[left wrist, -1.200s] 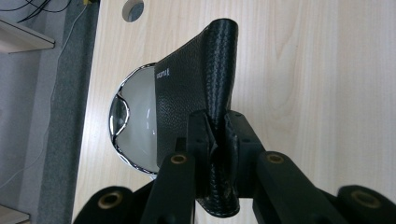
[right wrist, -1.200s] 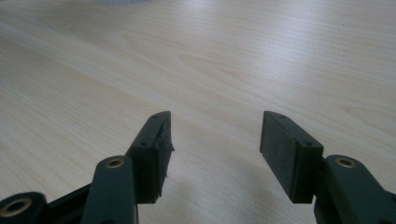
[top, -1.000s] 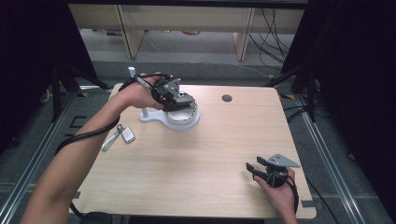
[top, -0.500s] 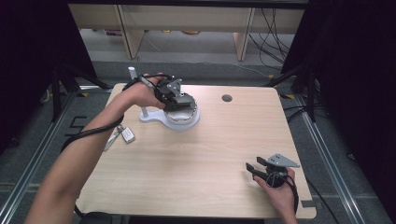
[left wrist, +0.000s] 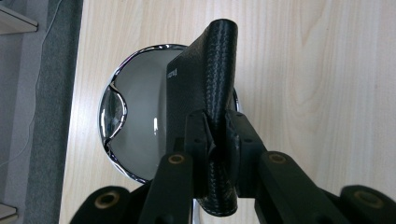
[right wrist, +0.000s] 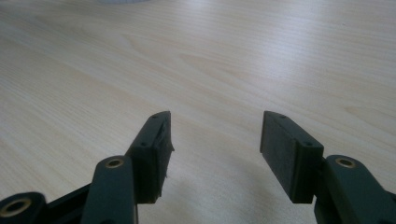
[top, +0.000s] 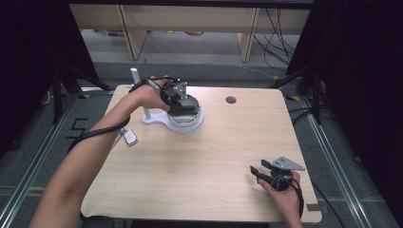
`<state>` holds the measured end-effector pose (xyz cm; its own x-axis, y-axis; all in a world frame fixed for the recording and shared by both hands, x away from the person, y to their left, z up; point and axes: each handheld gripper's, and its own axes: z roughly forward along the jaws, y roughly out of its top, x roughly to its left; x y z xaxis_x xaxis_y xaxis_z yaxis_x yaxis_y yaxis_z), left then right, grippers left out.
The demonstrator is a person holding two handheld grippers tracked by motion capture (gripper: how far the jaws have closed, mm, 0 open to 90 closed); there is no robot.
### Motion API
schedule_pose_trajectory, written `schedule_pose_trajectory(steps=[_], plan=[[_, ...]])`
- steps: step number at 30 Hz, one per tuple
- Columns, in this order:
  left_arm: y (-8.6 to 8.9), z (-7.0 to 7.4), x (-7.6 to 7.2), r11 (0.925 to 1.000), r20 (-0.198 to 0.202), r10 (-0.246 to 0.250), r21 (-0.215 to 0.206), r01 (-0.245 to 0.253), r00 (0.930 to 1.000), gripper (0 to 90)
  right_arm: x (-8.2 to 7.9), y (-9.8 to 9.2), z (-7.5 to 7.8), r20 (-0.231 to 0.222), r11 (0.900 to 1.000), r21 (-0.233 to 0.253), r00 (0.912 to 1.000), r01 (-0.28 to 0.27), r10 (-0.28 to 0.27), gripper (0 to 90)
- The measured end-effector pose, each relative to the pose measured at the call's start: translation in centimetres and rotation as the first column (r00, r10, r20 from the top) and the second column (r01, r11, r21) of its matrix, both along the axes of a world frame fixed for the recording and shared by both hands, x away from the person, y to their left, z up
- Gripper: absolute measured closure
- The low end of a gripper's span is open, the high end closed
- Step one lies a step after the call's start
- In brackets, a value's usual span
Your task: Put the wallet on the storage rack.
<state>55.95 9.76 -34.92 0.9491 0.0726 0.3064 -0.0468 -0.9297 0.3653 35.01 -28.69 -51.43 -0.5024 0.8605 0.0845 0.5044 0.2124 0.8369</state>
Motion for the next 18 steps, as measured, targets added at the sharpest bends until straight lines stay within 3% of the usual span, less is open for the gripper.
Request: schedule_pose_trajectory(steps=[3, 5, 11, 18], plan=[[-0.1, -0.3, 0.5, 0.9999, -0.008, 0.01, -0.003, -0.01, 0.9999, 79.1, 0.0, 0.0, 0.0, -0.001, 1.0, 0.001, 1.0, 0.001, -0.001, 44.5], [-0.1, -0.5, 0.8, 0.9998, -0.015, 0.018, -0.001, -0.018, 0.9997, 78.7, -0.3, 0.2, 0.1, -0.026, 1.0, 0.018, 0.9995, 0.02, -0.02, 44.6], [-0.1, -1.1, 1.7, 0.9991, -0.026, 0.039, -0.012, -0.04, 0.9989, 78.3, -0.3, 0.2, 0.1, -0.02, 1.0, 0.02, 0.9997, 0.011, -0.01, 44.5], [0.3, -1.0, 2.6, 0.9971, 0.017, 0.076, -0.005, -0.076, 0.997, 75.6, -0.3, 0.1, 0.1, -0.023, 1.0, 0.026, 0.9997, 0.011, -0.011, 44.4]])
